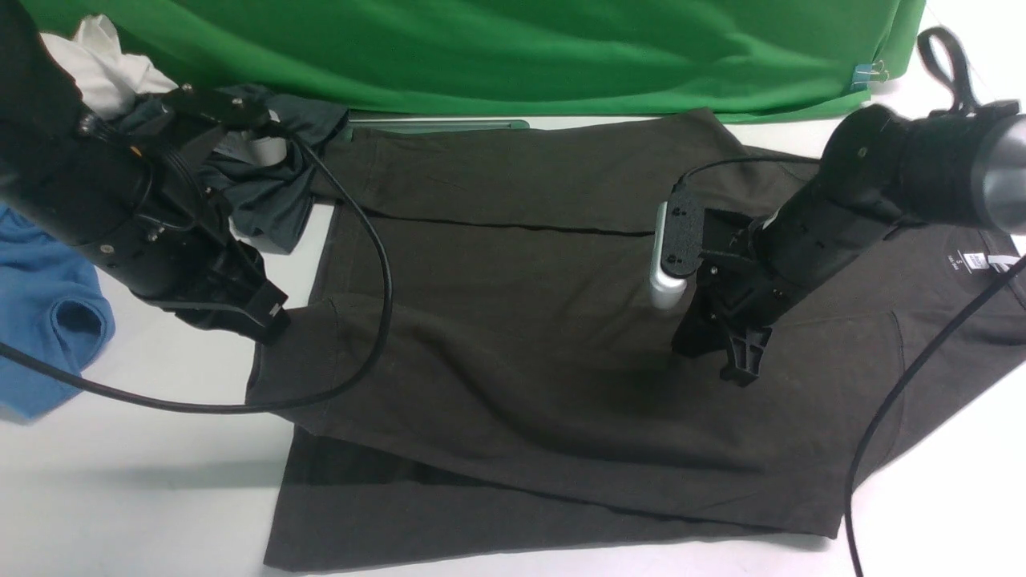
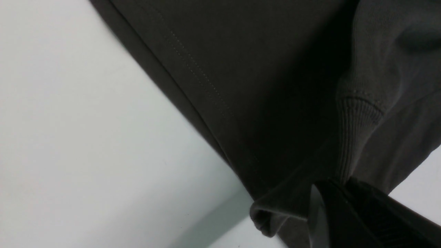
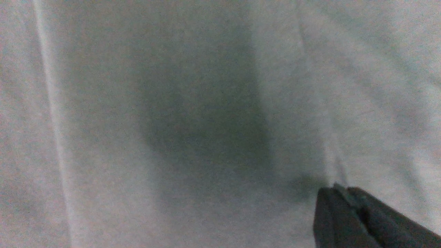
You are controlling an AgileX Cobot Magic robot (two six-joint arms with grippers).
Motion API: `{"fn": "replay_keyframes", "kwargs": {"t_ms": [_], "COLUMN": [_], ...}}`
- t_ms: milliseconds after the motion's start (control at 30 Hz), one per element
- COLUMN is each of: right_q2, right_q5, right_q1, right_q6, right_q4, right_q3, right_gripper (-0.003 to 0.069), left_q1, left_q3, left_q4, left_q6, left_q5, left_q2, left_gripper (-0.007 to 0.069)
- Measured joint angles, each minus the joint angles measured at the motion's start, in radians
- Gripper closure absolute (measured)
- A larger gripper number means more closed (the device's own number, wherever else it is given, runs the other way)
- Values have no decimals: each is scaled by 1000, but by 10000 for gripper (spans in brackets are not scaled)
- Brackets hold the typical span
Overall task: Fold a long-sleeved shirt on a white desktop.
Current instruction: 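Fold the left side of the black T-shirt inward over its body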
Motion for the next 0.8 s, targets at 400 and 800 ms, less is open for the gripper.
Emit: {"fn": "replay_keyframes", "kwargs": {"t_ms": [400,800], "right_q2": [-21,47], "right_q5": [-42,-79], "right_q1": [0,33], "right_q6": [35,42], "right_q4": [-19,-9], "right_q3": [0,-3], "right_gripper": [596,279], "left_q1": [0,0], "left_q3": [-1,-1], "left_q4": [-1,-4], "left_q6": [-1,-3], "left_q5": [-12,-20], "left_q2": [0,0], "left_gripper": [596,596]}}
